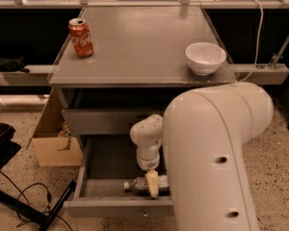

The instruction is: Place blue plastic bottle into middle drawer

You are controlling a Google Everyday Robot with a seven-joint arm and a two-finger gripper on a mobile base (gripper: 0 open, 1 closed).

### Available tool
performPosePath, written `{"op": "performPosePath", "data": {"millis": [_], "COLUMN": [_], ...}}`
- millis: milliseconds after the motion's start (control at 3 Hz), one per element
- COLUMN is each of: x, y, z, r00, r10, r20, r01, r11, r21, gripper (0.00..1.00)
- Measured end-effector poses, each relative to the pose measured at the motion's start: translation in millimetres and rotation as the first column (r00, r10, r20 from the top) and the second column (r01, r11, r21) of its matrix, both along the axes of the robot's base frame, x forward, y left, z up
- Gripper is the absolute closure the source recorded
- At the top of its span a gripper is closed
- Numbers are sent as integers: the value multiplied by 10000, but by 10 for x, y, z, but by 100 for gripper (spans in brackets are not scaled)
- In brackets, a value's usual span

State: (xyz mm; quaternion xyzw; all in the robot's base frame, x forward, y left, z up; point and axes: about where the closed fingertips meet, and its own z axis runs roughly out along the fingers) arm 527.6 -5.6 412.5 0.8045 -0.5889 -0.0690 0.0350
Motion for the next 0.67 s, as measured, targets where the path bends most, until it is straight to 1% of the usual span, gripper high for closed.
{"op": "performPosePath", "data": {"millis": [333, 667], "x": [-112, -475], "y": [-135, -449], "z": [527, 1103], "r00": [9980, 9913], "r10": [30, -427], "r20": [637, 1248], "r01": [-76, 308], "r11": [9973, 9949], "r21": [725, 962], "gripper": [0, 0]}}
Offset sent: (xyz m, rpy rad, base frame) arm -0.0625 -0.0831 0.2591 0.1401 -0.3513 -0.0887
